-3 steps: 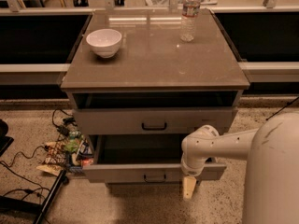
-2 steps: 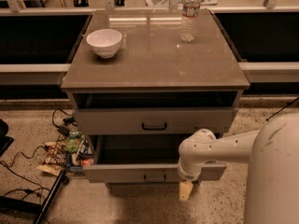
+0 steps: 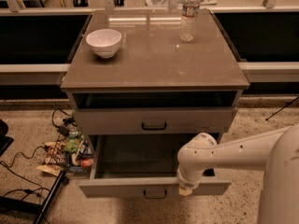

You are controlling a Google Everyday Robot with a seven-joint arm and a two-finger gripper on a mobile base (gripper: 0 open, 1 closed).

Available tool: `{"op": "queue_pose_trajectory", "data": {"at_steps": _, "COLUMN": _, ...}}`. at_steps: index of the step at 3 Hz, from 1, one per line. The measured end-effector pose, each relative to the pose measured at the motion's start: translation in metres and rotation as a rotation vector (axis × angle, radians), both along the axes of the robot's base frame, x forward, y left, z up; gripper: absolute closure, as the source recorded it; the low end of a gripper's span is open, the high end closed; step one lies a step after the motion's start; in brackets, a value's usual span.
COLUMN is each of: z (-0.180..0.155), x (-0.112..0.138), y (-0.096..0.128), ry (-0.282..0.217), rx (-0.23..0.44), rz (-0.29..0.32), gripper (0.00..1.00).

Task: Open middle drawer

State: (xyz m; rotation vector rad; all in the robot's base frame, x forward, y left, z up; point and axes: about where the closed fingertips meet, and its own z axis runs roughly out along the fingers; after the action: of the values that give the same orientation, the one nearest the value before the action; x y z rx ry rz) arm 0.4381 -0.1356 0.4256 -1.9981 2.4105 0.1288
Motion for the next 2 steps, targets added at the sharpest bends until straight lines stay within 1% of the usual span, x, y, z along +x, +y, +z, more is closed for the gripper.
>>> {"op": "queue_pose_trajectory", "data": {"at_steps": 1, "z": 0.0032, "x": 0.0, "y": 0.0, "ry": 0.0, "rx": 0.0, "rz": 0.0, "gripper": 0.87}}
{"op": "queue_pose_trajectory", "data": {"at_steps": 2, "z": 0.0042, "x": 0.0, "y": 0.0, "ry": 0.0, "rx": 0.0, "rz": 0.0, "gripper": 0.87}}
